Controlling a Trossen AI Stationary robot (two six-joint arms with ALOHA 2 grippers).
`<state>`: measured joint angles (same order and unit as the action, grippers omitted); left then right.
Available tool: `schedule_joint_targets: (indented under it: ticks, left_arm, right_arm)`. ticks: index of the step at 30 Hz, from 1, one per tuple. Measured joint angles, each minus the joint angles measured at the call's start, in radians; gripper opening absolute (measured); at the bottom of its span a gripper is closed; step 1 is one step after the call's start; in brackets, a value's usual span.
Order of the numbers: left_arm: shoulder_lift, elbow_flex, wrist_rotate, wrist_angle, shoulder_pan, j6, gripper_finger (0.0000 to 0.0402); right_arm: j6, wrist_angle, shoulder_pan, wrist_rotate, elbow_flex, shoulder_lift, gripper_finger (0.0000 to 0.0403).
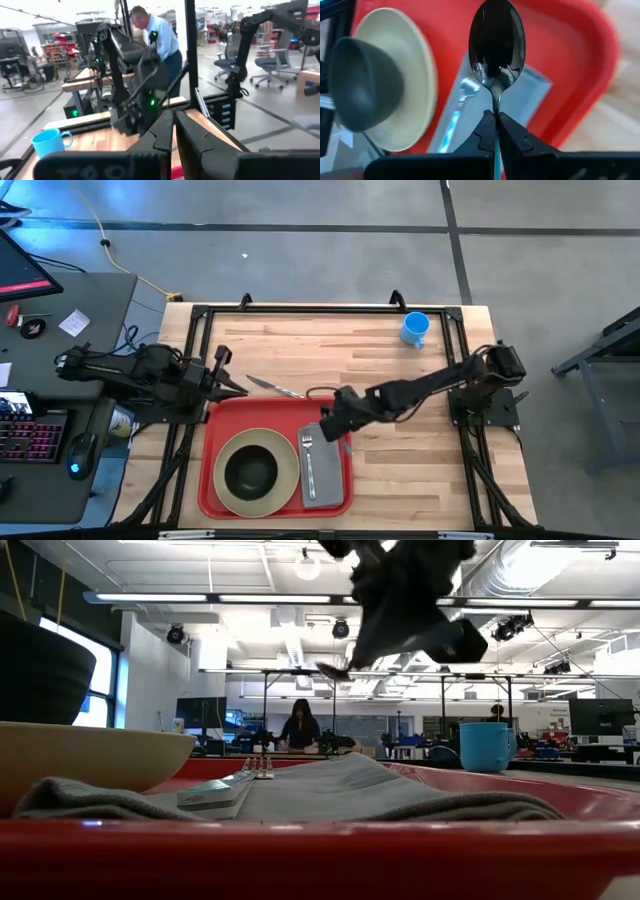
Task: Set up tray
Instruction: Put the blue spoon on top of the gray table napkin to the right of the white patterned fork
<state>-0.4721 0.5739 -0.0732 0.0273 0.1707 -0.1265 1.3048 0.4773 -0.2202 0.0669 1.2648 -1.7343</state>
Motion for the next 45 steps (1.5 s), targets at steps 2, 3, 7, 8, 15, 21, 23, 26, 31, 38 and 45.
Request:
schedule_joint_targets:
  ticks: [2, 3, 7, 8, 15, 21, 23, 26, 31, 38, 45]
  left_arm:
    - [0.012, 0.000, -0.010, 0.022, 0.000, 0.000, 0.0056]
    - [0.018, 0.000, -0.012, 0.028, 0.000, -0.001, 0.0056]
    - [0.046, 0.000, -0.015, 0.036, 0.000, -0.001, 0.0056]
    - [0.052, 0.000, -0.016, 0.036, 0.000, -0.001, 0.0056]
    - [0.080, 0.000, -0.024, 0.065, 0.000, -0.025, 0.0056]
    - [0.104, 0.000, -0.024, 0.096, 0.000, -0.053, 0.0056]
    - [0.118, 0.006, -0.024, 0.122, 0.000, -0.060, 0.0056]
    - [0.134, 0.029, -0.024, 0.171, 0.000, -0.061, 0.0056]
    - [0.164, 0.042, -0.056, 0.210, 0.000, -0.060, 0.0056]
    - [0.160, 0.042, -0.079, 0.202, 0.000, -0.049, 0.0056]
    - [0.160, 0.042, -0.104, 0.200, 0.000, -0.045, 0.0056]
  right_arm:
    - [0.032, 0.000, -0.030, 0.031, 0.035, -0.023, 0.0001]
    - [0.046, 0.000, -0.043, 0.056, 0.053, -0.036, 0.0001]
    - [0.128, 0.002, -0.079, 0.116, 0.127, -0.117, 0.0000]
    - [0.152, 0.007, -0.085, 0.118, 0.144, -0.143, 0.0000]
    - [0.305, 0.055, -0.114, 0.105, 0.279, -0.310, 0.0000]
    - [0.409, 0.092, -0.146, 0.139, 0.380, -0.377, 0.0000]
    - [0.444, 0.091, -0.157, 0.144, 0.391, -0.396, 0.0000]
    - [0.484, 0.094, -0.170, 0.137, 0.405, -0.434, 0.0000]
    - [0.520, 0.094, -0.176, 0.097, 0.437, -0.497, 0.0000]
    - [0.524, 0.266, -0.174, 0.098, 0.483, -0.504, 0.0000]
    - [0.504, 0.284, -0.168, 0.126, 0.496, -0.503, 0.0000]
